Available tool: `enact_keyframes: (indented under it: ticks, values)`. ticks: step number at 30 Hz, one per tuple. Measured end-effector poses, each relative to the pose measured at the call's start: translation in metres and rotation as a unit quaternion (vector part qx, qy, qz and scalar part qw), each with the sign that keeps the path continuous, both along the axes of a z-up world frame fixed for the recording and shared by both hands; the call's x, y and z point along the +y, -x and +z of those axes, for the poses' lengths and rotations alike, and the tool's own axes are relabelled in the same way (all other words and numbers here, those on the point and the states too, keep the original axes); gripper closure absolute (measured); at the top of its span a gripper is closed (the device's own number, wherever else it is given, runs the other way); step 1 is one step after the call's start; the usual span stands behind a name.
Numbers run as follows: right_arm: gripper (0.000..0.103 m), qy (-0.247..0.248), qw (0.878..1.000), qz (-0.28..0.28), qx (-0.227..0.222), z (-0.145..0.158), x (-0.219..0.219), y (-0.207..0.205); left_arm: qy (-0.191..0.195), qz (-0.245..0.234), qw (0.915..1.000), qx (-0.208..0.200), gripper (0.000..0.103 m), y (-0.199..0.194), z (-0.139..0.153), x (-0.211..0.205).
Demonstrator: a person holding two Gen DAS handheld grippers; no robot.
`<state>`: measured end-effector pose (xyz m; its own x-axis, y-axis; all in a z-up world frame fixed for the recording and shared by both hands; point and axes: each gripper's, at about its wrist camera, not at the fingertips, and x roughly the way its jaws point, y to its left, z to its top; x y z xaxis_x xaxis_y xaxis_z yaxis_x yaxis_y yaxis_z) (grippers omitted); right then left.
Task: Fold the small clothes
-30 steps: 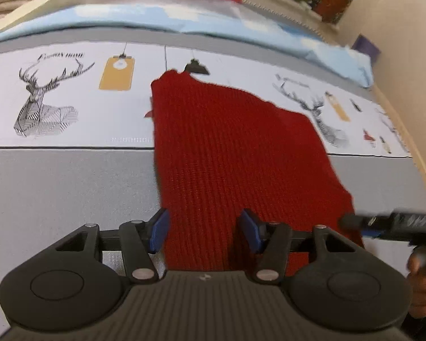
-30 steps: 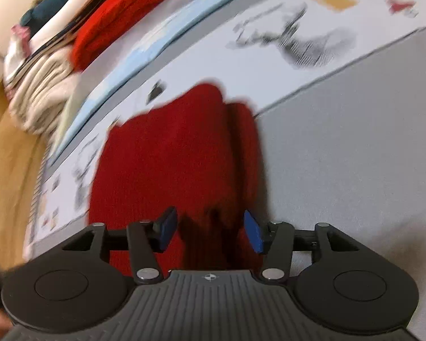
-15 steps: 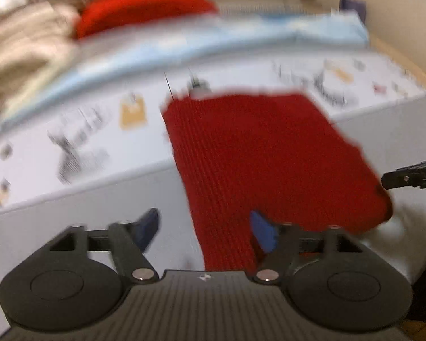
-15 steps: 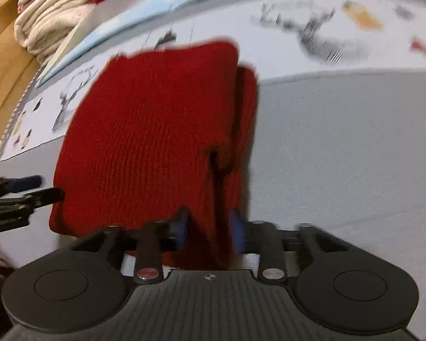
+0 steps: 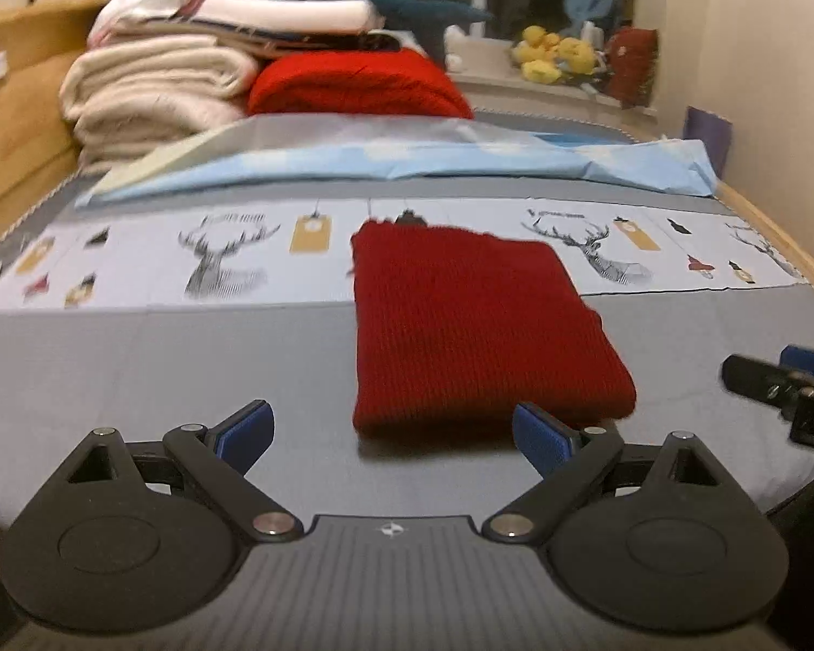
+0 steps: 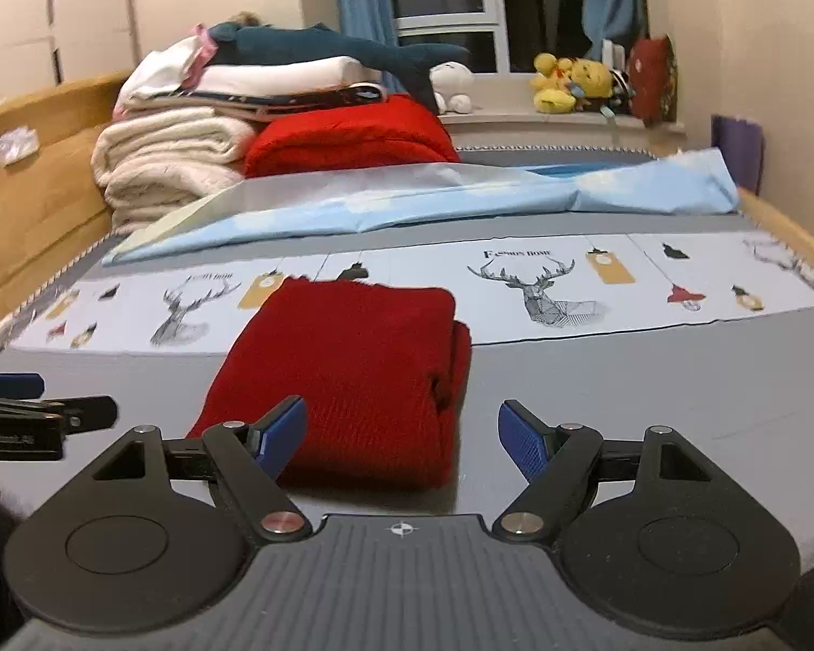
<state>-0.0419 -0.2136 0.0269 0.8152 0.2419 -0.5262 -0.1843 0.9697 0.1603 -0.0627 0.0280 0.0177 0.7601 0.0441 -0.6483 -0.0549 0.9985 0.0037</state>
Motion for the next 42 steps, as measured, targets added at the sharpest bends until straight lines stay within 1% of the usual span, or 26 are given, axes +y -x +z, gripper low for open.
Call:
enact_keyframes:
  ticks: [2,4,6,9,12,24,42]
  values:
    - [0.023,0.000,1.000,0.005,0.008,0.000,0.006,0.008,0.012,0.015,0.9998,0.008,0.006,0.007,-0.006,-0.002]
    - [0.023,0.002,1.000,0.015,0.021,-0.003,0.014,0.010,0.017,0.017,0.9996,0.018,0.006,0.008,-0.011,-0.005]
    - [0.023,0.012,1.000,0.019,0.021,-0.004,0.021,0.012,0.016,0.013,0.9996,0.018,0.006,0.007,-0.012,-0.009]
    - [0.023,0.005,0.999,0.017,0.032,-0.007,0.025,0.007,0.007,0.001,0.9999,0.010,0.006,0.003,-0.013,-0.013]
    - [0.023,0.006,0.999,0.015,0.044,-0.011,0.030,0.002,0.002,-0.006,0.9999,0.016,0.006,-0.002,-0.018,-0.016]
    - [0.023,0.015,0.998,0.037,0.049,-0.017,0.044,-0.005,0.017,0.002,0.9997,0.016,0.006,-0.011,-0.021,-0.010]
    - [0.023,0.014,0.998,0.031,0.056,-0.020,0.047,-0.013,0.023,0.000,0.9996,0.018,0.006,-0.017,-0.023,-0.006]
